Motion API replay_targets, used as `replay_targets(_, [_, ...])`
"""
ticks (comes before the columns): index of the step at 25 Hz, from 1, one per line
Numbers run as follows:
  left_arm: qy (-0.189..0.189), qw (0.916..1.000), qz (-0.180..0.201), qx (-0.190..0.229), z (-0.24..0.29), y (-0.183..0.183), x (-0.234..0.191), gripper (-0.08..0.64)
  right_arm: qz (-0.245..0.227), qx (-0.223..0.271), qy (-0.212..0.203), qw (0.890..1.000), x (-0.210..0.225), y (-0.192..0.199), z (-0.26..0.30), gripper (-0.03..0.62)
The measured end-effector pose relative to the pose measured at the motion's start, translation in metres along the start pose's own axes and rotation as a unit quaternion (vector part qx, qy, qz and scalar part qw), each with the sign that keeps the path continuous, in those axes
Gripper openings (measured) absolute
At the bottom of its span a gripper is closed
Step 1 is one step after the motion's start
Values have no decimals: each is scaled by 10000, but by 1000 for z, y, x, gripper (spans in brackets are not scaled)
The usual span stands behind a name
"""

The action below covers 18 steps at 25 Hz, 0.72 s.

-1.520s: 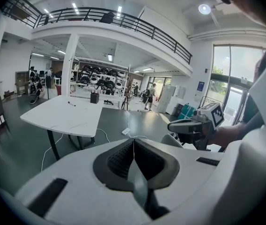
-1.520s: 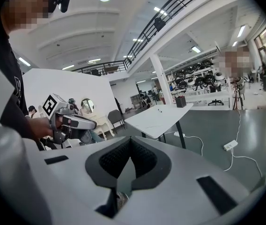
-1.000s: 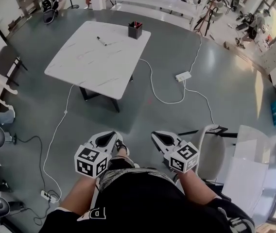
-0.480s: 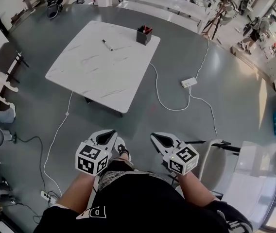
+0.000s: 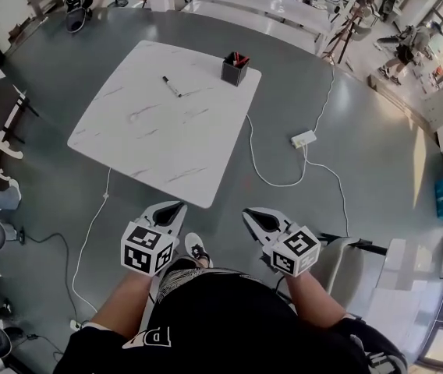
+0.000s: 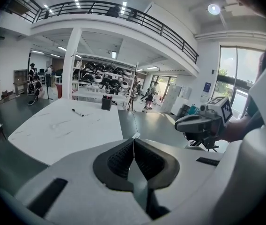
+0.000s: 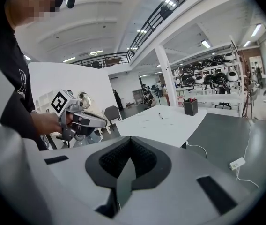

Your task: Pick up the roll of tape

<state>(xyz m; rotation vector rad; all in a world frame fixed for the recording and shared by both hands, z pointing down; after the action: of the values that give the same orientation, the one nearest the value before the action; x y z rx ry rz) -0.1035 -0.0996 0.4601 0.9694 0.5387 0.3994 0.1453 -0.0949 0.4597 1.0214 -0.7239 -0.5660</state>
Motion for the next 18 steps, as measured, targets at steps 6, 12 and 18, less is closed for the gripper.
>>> replay_targets(6, [42,9999,23,142,18,-18,-46,20,-142,-75,31,9999,17,-24,49,5])
replay_targets(12, [2,9999,27,164,28,-26,-81,20,-266,-57,-1,9996,28,-42,87,5])
replay_targets(18, [-224,9995,-94,186,35,-32,-102,20,-363,-118,-136,9992,46,-59,110,5])
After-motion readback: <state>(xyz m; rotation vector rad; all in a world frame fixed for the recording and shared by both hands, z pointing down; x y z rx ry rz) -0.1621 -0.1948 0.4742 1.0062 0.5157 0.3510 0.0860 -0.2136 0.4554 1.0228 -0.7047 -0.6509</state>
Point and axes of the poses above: the fingertips, and each gripper's own axes: z forward along the fingers, x to its right, y out of its underside, the point moved 8 cm from there along -z, backward along the fingers, and after that the axes turned 4 degrees about x, right-handed, at the moved point
